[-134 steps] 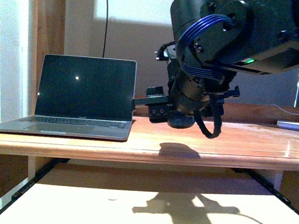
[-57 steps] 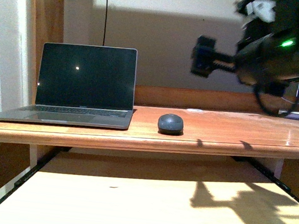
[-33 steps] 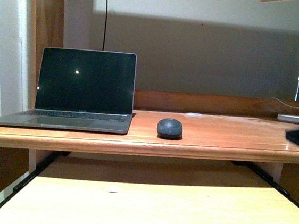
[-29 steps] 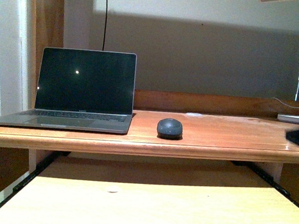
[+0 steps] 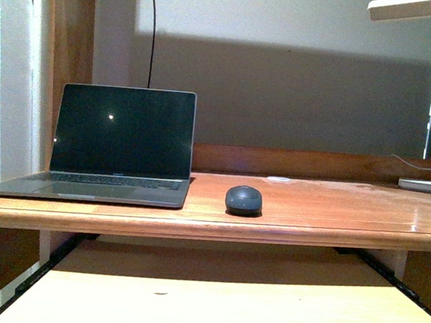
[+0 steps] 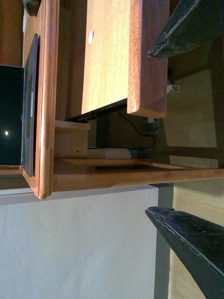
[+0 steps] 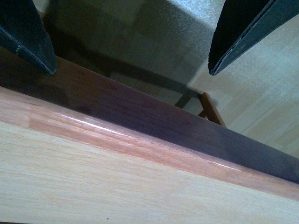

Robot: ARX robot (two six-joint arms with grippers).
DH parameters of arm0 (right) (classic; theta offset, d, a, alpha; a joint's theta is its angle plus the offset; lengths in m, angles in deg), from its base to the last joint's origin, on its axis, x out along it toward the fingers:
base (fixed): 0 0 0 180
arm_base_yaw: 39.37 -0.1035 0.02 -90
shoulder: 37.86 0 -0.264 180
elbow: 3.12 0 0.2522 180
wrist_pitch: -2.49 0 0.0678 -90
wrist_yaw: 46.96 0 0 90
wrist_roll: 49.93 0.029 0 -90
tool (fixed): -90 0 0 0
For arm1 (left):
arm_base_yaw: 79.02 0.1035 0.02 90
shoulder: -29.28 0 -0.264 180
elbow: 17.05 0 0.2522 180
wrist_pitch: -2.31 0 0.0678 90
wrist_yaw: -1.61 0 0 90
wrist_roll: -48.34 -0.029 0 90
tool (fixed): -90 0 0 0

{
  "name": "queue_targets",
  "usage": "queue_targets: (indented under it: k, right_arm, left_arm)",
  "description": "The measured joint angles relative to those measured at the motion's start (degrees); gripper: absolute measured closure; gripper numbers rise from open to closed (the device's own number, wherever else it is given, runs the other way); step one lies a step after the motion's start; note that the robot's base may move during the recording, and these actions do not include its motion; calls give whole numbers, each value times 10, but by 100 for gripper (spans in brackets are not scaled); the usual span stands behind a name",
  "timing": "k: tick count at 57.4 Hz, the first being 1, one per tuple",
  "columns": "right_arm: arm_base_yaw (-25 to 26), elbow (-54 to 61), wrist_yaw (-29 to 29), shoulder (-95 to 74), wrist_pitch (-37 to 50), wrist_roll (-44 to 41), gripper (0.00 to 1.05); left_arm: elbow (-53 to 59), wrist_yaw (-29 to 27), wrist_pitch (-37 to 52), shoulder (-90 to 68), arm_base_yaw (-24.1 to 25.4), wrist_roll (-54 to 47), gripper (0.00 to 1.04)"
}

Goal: Place mouse

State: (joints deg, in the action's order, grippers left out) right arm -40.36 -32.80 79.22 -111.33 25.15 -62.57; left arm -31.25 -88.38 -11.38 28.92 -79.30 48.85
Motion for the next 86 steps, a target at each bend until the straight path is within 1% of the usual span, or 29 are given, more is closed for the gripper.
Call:
queue_targets:
  k: [9,18,23,31,35,50,61,78,86]
  right_arm:
    - [-46,-7,-57,-46,49,14,7]
    - [-94,-47,-133,-111,91,49,7]
    - [-135,-102,-195,-164,104,83,7]
    - [-194,-206,-286,-237,90,121,7]
    - [-212,-243,-312,-259,79,131,7]
    - [-261,-347,-377,-327,46,134,7]
    - [-283,-419,-424,-379,29,147,7]
    - [-292,-503,-477,-429,4,172,7]
    - [-293,-513,-492,-436,0,188,7]
  left_arm:
    - [0,0,0,0,0,0,8]
    - [0,0,0,0,0,0,8]
    - [0,0,0,0,0,0,8]
    - [0,0,0,0,0,0,8]
    - [0,0,0,0,0,0,8]
    - [0,0,0,0,0,0,8]
    - [0,0,0,0,0,0,8]
    - [0,0,0,0,0,0,8]
    - [0,0,0,0,0,0,8]
